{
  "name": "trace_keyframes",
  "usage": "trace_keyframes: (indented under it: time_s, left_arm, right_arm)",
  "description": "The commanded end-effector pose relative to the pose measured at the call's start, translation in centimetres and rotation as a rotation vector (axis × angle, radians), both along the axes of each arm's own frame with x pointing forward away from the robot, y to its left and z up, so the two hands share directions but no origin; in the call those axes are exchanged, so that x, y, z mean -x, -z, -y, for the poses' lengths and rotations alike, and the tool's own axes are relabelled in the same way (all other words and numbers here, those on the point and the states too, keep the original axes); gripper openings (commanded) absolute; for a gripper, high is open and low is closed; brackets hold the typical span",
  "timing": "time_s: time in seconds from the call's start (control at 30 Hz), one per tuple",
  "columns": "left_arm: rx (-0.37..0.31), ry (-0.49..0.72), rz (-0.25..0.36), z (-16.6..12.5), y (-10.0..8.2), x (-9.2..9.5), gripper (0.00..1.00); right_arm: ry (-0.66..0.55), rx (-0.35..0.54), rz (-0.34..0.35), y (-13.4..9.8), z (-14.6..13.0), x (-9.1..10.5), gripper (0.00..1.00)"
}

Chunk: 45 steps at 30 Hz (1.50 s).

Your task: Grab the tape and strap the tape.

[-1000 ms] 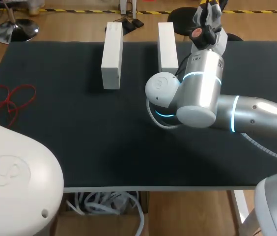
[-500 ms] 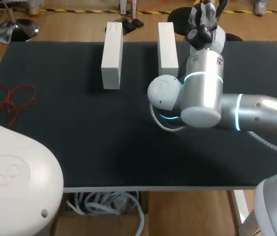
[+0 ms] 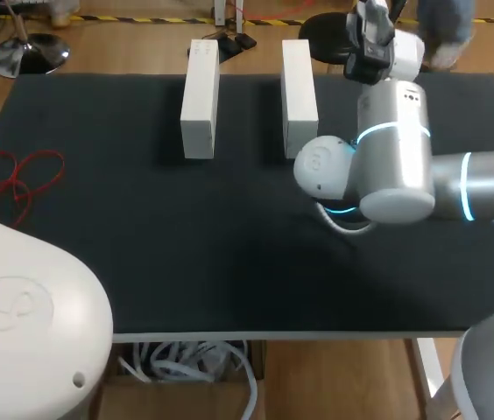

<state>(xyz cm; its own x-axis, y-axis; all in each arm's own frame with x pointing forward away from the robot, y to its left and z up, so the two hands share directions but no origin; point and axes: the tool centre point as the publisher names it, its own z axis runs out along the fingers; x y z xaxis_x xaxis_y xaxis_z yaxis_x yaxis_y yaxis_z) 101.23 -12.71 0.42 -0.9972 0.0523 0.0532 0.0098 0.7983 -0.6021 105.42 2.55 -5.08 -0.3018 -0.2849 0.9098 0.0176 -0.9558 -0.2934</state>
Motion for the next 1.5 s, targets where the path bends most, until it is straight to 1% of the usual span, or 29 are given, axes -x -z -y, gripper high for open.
trace_keyframes:
  time_s: [0.03,0.07,0.1,0.17,0.2,0.27,0.3,0.37,1.5]
  left_arm:
    - [-0.004,0.0,-0.002,0.01,-0.08,0.0,0.0]
    - [-0.004,0.0,-0.002,0.01,-0.08,0.0,0.0]
    - [-0.004,0.0,-0.002,0.01,-0.08,0.0,0.0]
    - [-0.004,0.0,-0.002,0.01,-0.08,0.0,0.0]
    - [-0.004,0.0,-0.002,0.01,-0.08,0.0,0.0]
    - [-0.004,0.0,-0.002,0.01,-0.08,0.0,0.0]
    - [-0.004,0.0,-0.002,0.01,-0.08,0.0,0.0]
    - [-0.004,0.0,-0.002,0.01,-0.08,0.0,0.0]
    - [-0.004,0.0,-0.002,0.01,-0.08,0.0,0.0]
  right_arm:
    - [0.071,0.642,-0.125,-1.88,0.48,-0.09,0.0]
    - [0.073,0.691,-0.124,-2.05,0.43,-0.17,0.0]
    - [0.075,0.715,-0.113,-2.14,0.31,-0.26,0.0]
    - [0.077,0.777,-0.13,-2.21,0.26,-0.39,0.0]
    - [0.07,0.788,-0.122,-2.2,0.2,-0.45,0.0]
    - [0.064,0.837,-0.133,-2.47,0.01,-0.26,0.0]
    - [0.055,0.843,-0.125,-2.49,-0.1,-0.23,0.0]
    - [0.045,0.903,-0.13,-2.64,-0.14,-0.14,0.0]
    - [0.038,0.906,-0.125,-2.71,-0.17,-0.1,0.0]
